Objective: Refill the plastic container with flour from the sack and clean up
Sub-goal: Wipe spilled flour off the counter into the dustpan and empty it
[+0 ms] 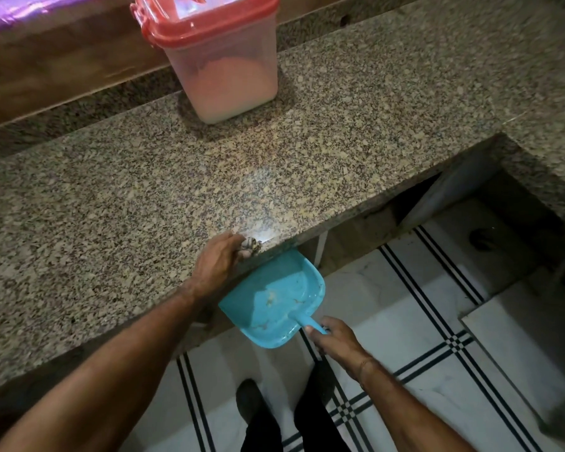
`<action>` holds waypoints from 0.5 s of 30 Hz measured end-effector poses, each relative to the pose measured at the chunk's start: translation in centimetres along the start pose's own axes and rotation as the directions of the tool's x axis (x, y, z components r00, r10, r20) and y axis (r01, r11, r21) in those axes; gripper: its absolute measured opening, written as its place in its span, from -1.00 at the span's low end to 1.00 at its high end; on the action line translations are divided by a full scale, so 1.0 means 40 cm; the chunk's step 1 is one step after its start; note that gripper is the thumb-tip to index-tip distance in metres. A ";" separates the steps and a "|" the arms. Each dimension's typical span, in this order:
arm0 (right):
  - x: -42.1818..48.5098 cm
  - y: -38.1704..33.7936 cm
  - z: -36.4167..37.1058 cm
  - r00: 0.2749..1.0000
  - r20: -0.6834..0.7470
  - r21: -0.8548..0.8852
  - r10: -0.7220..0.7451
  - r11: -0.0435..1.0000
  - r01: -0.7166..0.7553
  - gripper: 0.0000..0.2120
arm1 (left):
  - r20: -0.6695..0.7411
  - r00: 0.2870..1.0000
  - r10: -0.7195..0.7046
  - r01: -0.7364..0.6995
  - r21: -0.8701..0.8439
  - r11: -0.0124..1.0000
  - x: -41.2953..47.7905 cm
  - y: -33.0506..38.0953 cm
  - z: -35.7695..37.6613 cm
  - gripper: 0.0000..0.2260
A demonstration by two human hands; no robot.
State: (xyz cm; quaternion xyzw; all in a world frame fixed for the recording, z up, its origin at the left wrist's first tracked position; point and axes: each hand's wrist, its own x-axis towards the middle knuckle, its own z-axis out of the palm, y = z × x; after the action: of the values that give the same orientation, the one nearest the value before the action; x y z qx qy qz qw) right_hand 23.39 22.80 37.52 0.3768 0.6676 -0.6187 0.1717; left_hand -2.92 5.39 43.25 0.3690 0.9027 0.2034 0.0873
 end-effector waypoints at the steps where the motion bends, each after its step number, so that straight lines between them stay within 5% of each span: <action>1: 0.000 -0.006 0.005 1.000 -0.001 -0.001 -0.006 1.000 0.006 -0.82 | -0.024 0.999 -0.033 0.033 0.014 0.999 -0.003 0.004 0.006 -0.63; 5: 0.002 -0.022 0.037 1.000 0.012 -0.018 -0.028 0.999 0.028 -0.82 | -0.099 0.980 -0.172 0.168 -0.044 0.985 -0.024 0.036 0.023 -0.80; 11: 0.015 -0.026 0.087 0.999 0.039 -0.039 -0.002 0.999 0.003 -0.85 | -0.127 0.987 -0.096 0.090 -0.055 0.994 -0.139 0.134 0.057 -0.79; 15: 0.015 -0.033 0.101 0.997 0.066 -0.019 -0.031 0.999 0.032 -0.84 | -0.287 0.933 -0.217 0.204 -0.074 0.976 -0.121 0.091 0.039 -0.90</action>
State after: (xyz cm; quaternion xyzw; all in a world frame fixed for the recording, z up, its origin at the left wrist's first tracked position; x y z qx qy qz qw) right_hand 21.10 19.17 37.33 0.3440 0.6738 -0.6265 0.1876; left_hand 3.28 4.82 43.44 0.2338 0.9354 0.2646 -0.0181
